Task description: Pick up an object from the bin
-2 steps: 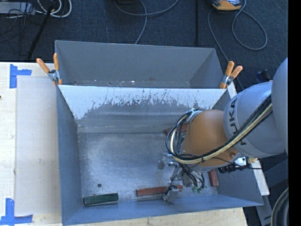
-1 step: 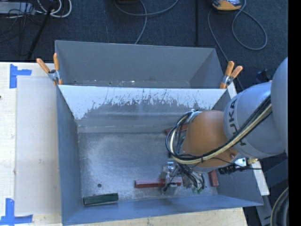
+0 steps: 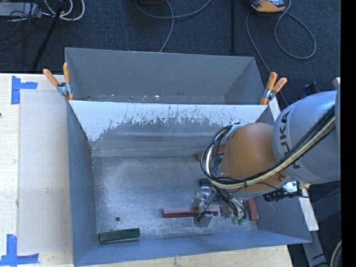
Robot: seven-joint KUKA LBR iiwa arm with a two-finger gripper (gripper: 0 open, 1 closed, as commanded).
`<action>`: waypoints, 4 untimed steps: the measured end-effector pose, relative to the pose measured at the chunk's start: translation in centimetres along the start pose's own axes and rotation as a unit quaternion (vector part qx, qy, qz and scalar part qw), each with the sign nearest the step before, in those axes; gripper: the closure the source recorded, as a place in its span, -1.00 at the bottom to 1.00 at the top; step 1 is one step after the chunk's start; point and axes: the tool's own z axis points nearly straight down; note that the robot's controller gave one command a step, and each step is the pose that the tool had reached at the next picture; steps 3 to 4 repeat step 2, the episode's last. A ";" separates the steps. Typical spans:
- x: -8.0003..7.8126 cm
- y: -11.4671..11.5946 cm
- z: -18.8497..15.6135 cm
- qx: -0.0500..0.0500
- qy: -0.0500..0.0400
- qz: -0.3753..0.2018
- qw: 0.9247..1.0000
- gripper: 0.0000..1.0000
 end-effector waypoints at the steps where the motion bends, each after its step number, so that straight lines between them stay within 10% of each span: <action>1: 0.0 0.0 -1.8 0.000 0.000 0.002 1.000 1.00; 2: -0.2 0.0 -8.3 0.000 -0.002 0.004 1.000 1.00; 4: -0.2 0.0 -8.3 0.000 -0.002 0.004 1.000 1.00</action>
Offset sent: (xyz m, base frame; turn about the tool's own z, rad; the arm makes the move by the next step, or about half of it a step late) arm 0.0000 0.0001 0.0178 0.0000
